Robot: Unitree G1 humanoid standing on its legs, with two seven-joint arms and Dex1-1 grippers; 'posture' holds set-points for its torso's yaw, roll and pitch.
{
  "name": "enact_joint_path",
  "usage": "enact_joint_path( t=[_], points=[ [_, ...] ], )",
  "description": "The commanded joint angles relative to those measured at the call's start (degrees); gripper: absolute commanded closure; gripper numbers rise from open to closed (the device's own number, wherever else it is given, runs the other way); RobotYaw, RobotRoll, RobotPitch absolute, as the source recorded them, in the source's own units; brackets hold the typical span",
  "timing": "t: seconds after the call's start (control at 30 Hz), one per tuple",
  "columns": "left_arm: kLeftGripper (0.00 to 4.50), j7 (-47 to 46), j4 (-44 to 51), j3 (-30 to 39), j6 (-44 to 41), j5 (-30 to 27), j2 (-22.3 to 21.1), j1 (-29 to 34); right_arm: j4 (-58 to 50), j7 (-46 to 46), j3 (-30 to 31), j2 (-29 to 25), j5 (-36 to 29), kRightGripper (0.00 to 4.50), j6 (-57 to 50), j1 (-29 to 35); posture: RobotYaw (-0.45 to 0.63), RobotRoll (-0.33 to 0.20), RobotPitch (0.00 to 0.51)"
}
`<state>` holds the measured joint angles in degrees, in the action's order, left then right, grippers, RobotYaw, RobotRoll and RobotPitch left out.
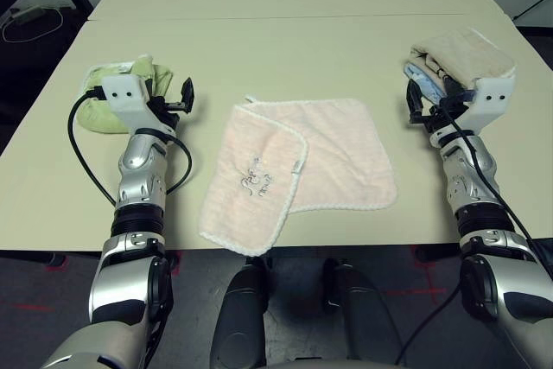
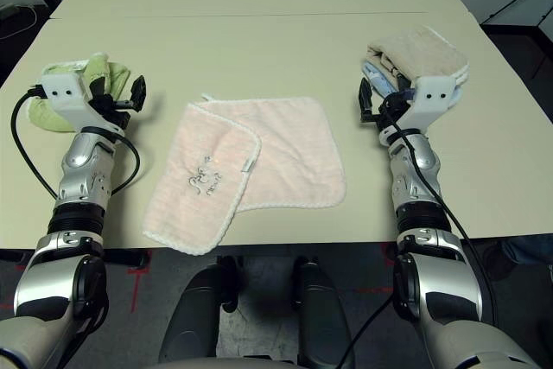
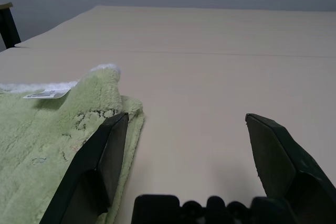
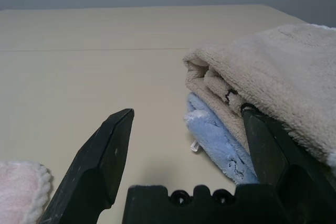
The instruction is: Fold the towel and set it aside.
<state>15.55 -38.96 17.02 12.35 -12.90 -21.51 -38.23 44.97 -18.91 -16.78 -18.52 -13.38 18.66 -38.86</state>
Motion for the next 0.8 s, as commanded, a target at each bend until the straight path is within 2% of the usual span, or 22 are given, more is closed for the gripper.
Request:
enact_joint_path(
  t=[0.03,0.33,0.43,0.63,0.8],
  points=[
    [0.00,0.85,0.23,0.04,-0.63,-0.20,-0.76,0.54,-0.54,-0.24,-0.48,-0.35,-0.64,0.04,-0.33,1.37,-0.02,0.000,0.177],
    [0.00,2.35,0.48,-0.07,-1.35,-0.64,-0.94,0.37,-0.01,-0.96,-0.33,-0.37,-0.61,0.04,-0.39,0.86,-0.02,0.000,0.173],
    [0.00,5.50,1.51,-0.60,-2.80,-1.35,-1.76,0.50,0.28,-1.48,-0.32,-0.70,-0.63,0.04,-0.62,0.48,-0.01,0.000,0.177],
    [0.00,23.23,8.08,-2.49,-14.17,-7.56,-6.90,2.42,0.50,-2.56,-0.20,-0.96,-0.70,0.04,-1.00,0.17,0.00,0.000,0.182],
    [0.00,35.18,10.20,-4.33,-17.47,-9.11,-11.86,3.94,0.39,-3.74,0.09,-1.10,-0.80,0.04,-1.71,-0.08,0.00,0.000,0.190]
  ],
)
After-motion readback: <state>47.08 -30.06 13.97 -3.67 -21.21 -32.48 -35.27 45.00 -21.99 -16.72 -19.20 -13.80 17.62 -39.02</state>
